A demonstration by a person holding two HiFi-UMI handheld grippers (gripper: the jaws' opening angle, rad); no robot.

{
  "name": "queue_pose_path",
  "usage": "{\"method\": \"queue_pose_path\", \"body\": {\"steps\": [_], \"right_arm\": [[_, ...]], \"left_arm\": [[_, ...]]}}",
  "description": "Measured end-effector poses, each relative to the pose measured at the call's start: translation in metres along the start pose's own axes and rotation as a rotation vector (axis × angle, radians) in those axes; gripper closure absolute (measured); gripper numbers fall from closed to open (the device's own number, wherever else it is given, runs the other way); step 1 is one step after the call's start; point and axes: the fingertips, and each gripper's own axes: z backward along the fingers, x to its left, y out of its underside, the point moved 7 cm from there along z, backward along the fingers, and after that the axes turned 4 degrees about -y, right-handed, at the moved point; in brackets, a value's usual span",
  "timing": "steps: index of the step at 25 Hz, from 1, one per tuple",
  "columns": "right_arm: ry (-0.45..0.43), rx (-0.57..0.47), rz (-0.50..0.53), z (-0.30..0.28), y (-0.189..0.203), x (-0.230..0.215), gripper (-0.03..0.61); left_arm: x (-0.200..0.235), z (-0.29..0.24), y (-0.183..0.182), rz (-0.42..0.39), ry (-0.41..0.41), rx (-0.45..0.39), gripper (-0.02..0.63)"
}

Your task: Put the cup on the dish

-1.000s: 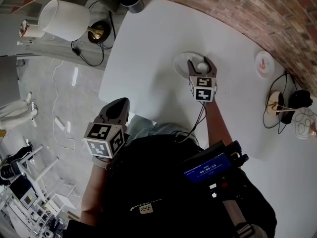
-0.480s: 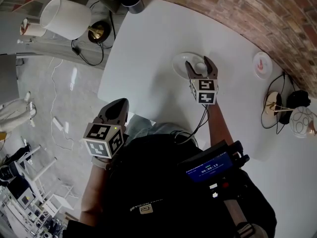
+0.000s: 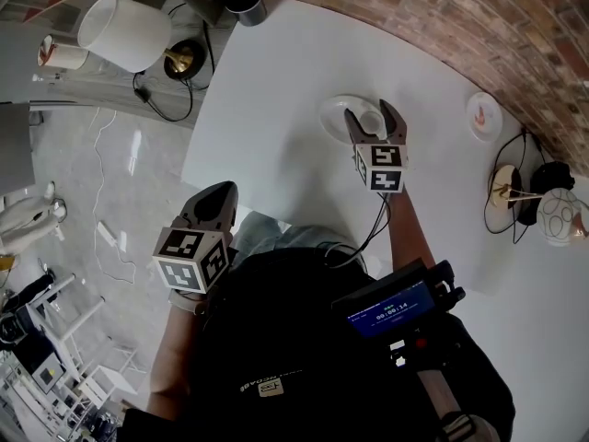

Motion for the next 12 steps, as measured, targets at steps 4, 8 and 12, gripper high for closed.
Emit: {"method": "queue_pose_path", "body": {"steps": [4,8,12], "right_arm": [[0.034,-0.043,0.002,0.012,-0.014,0.001,0.273],[0.047,-0.105,-0.014,0.032,-0.038,0.008,0.273],[0.025,-0.151,-0.047,0.053,-0.062,0.014,0.275]], "left_arm": [[0.003,0.005,0.001,-0.013,0.010,-0.008,0.609],[0.010,0.010,0.001,-0.027,0.026,-0.013,0.609],[0.009,0.009,-0.002,-0.061,0.068,-0.020,0.609]]}}
